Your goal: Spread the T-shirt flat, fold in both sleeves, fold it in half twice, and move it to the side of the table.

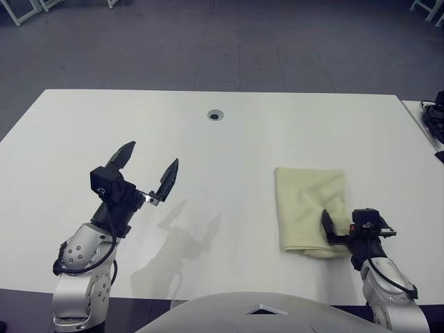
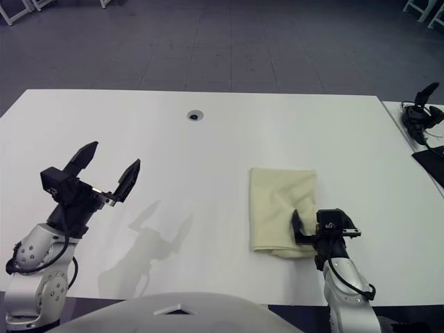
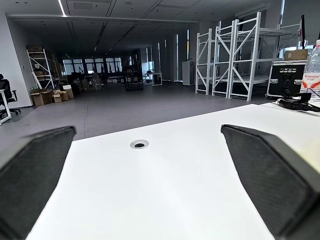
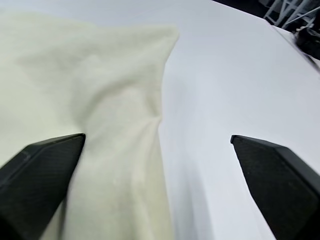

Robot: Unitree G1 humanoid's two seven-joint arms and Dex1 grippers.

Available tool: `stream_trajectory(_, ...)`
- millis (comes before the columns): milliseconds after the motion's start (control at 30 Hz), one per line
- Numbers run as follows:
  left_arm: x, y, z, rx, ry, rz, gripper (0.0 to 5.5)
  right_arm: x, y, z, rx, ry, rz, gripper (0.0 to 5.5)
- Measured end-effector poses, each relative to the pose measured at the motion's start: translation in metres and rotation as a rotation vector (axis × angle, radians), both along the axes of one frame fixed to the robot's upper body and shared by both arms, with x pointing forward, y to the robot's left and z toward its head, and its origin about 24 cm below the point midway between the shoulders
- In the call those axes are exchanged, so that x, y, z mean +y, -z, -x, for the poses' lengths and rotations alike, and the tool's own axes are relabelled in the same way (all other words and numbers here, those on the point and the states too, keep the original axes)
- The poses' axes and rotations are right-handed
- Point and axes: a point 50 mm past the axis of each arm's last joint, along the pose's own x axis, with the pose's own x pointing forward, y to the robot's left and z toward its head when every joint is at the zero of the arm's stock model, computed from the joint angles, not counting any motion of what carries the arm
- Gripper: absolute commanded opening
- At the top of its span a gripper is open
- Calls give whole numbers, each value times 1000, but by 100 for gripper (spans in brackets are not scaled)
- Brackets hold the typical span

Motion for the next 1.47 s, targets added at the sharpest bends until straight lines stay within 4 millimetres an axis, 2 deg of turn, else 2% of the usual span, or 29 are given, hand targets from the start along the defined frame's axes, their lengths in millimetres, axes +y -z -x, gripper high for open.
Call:
stream_trajectory(167,-6,-6,1,-48,49,18,538,18,-50,-15,-361,-75,49,540)
stream_trajectory(267,-8,-12,-1,-85,52,44,538,31,-69,-21,-513,-118,60,540)
stream_trajectory(367,-13,-14,-5,-102,50,80,538,43,-77,-27,-612,-153,46,540)
stream_trajectory(433,-18,-12,-11,-114,25,130,538,52,-75,-38,-671,-186,5,540)
stream_trajectory(533,-24,-7,-25,-134,-67,166,538,65,-61,-58,-704,-238,-65,540)
stream_trajectory(633,-34,-1,-42,-183,-180,119,538,74,-44,-74,-741,-254,-109,540)
stream_trajectory(733,-49,8,-52,-215,-239,100,538,80,-36,-85,-823,-249,-154,540)
stream_trajectory(933,-62,27,-63,-252,-248,97,538,91,-33,-87,-972,-215,-128,540)
stream_trajectory(1167,-58,42,-65,-241,-257,87,538,92,-20,-87,-936,-190,-126,540)
stream_trajectory(1467,-57,39,-62,-314,-322,99,538,85,-3,-93,-815,-153,-199,540)
